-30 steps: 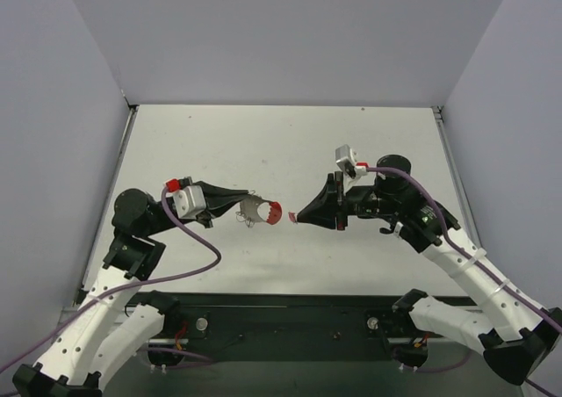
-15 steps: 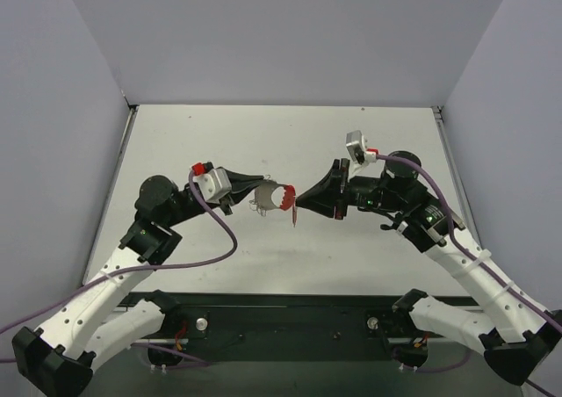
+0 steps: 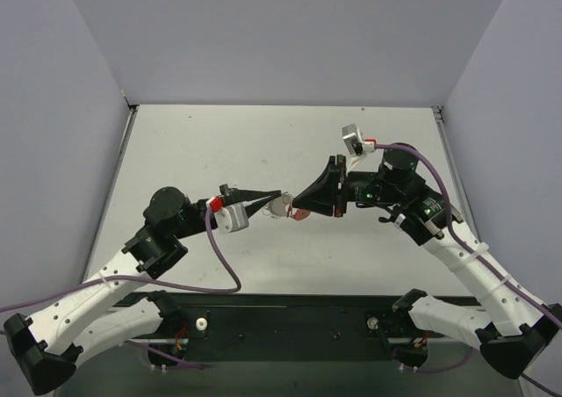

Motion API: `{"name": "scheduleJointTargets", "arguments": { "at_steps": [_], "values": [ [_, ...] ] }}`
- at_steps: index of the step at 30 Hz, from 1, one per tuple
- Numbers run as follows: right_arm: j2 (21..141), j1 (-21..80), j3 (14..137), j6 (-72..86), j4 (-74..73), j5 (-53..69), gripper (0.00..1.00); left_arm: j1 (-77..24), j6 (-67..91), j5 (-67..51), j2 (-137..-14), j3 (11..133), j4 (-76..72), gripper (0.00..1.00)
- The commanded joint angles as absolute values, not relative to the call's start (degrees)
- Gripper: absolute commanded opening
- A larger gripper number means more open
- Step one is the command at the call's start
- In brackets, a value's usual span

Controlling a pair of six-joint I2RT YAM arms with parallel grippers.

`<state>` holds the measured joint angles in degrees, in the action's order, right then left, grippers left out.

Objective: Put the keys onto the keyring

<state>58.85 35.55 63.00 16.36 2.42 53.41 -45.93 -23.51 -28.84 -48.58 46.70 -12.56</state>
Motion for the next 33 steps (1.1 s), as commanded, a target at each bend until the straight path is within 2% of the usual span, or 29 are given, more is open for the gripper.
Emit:
{"name": "scheduleJointTargets", "arguments": {
  "at_steps": [1, 16, 25, 33],
  "values": [
    [56.43, 34.89, 64.69, 17.49, 6.06, 58.36, 0.00, -47.46, -28.03, -25.49, -46.58, 46.85, -12.57, 0.00],
    [54.05, 35.94, 59.42, 20.21, 15.64, 55.55, 0.00, -51.59, -28.48, -17.68, -45.70, 46.32, -13.53, 0.00],
    [52.39, 40.87, 54.85, 20.30, 19.94, 42.64, 0.00, -56.51, -28.03, -7.13, -45.70, 43.24, -22.58, 0.00],
    [47.38, 41.48, 48.26, 19.95, 26.45, 33.05, 0.00, -58.45, -28.04, -5.01, -45.97, 43.24, -23.82, 0.00]
  ]
}}
